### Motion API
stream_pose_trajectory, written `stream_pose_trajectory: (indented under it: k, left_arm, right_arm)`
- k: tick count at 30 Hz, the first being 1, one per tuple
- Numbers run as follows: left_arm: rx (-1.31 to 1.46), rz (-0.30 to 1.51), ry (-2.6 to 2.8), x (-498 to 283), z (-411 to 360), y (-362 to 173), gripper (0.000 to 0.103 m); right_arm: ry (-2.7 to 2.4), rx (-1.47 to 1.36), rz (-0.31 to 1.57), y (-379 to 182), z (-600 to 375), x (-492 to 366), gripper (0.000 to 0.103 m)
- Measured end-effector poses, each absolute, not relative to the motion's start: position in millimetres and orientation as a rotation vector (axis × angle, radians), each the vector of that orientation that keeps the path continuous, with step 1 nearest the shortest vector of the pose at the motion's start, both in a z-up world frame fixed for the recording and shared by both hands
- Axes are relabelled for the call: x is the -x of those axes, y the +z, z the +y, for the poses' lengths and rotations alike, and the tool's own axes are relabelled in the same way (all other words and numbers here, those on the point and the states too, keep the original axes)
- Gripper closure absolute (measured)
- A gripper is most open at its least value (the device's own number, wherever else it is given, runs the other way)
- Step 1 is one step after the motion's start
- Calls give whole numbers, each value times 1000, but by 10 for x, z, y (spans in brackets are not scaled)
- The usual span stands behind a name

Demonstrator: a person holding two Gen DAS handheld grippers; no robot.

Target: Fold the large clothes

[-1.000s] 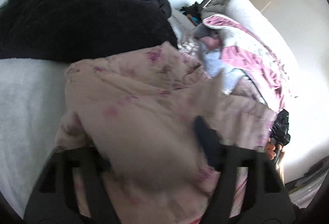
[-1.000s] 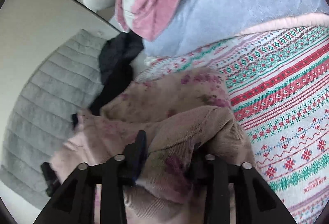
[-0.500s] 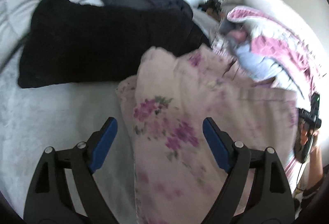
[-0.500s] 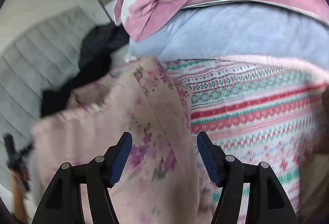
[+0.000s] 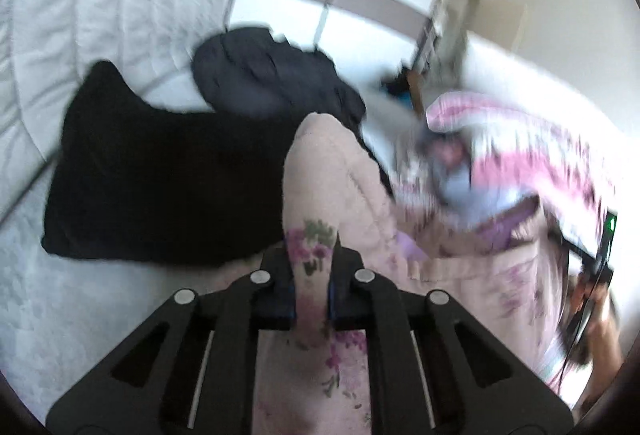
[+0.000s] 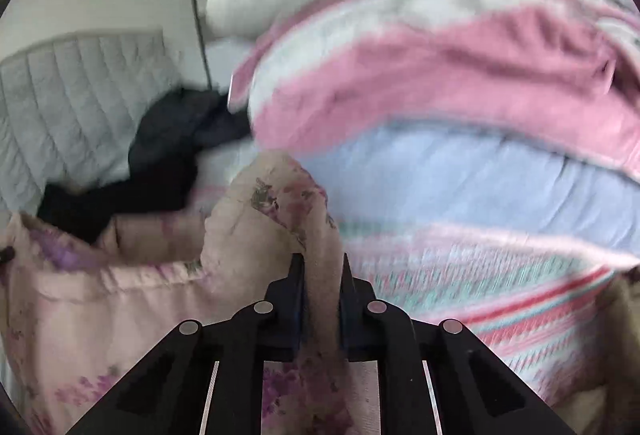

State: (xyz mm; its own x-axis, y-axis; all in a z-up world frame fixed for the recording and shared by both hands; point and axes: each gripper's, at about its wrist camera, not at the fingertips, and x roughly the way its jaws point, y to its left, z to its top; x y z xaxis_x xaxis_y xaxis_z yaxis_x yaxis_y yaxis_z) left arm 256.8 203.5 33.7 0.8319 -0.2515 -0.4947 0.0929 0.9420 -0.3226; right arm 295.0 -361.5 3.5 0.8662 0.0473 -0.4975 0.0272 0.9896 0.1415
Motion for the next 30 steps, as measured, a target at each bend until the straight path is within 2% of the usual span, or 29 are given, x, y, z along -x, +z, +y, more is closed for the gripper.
stream_pose_trajectory:
  k: [1, 3, 5, 9, 11, 12, 13, 14, 15, 16, 19, 21, 23, 24, 25, 26, 30]
  left_arm:
    - [301, 535, -151, -2620, 2088, 396, 90]
    - [317, 516, -110, -2754, 2171, 399, 90]
    - [325, 541, -73, -2931, 2212, 277, 90]
    - [212, 782, 10, -3390, 2006, -477, 87]
    - [162, 900, 42, -3507, 1924, -859, 79]
    - [178, 895, 38, -3495, 1943, -876, 76]
    - [219, 872, 28, -3455, 2012, -821, 70]
    - [246, 863, 18, -3423, 2058, -773, 64]
    - [282, 853, 0, -3377, 2136, -701, 49]
    - [306, 847, -23, -3342, 2180, -651, 40]
    - [387, 858, -117, -3272, 2300, -623, 39]
    - [414, 901, -131, -3306, 2259, -714, 39]
    - [438, 926, -130, -3295, 2183, -792, 52]
    - [433, 910, -132, -3269, 2137, -778, 68]
    - [408, 872, -139, -3211, 2068, -718, 86]
    - [391, 842, -149, -3174, 2023, -650, 87]
    - [382, 692, -92, -3005, 2028, -254, 91]
  right_arm:
    - [-3, -167, 507, 128, -3662, -3043, 91]
    - [-63, -185, 475, 229, -3737, -3226, 101]
    - [-135, -222, 478, 225, -3883, -3478, 101]
    - [-83, -353, 684, -252, -4056, -3930, 99]
    - [-22, -379, 750, -479, -4033, -3928, 98]
    - [17, -390, 773, -575, -4028, -3893, 94]
    - [47, -398, 800, -652, -4036, -3861, 80]
    - [68, -406, 827, -707, -4054, -3840, 59]
    - [89, -417, 851, -753, -4074, -3817, 51]
    - [108, -433, 858, -772, -4103, -3787, 48]
    - [199, -542, 853, -763, -4160, -3781, 47]
    - [219, -554, 896, -813, -4056, -3875, 47]
    - [163, -459, 984, -944, -3764, -3964, 49]
    - [137, -396, 968, -939, -3663, -3925, 53]
    - [105, -290, 922, -880, -3492, -3862, 71]
    - [94, -223, 891, -822, -3382, -3805, 81]
    - [-79, 24, 621, -301, -3069, -3469, 86]
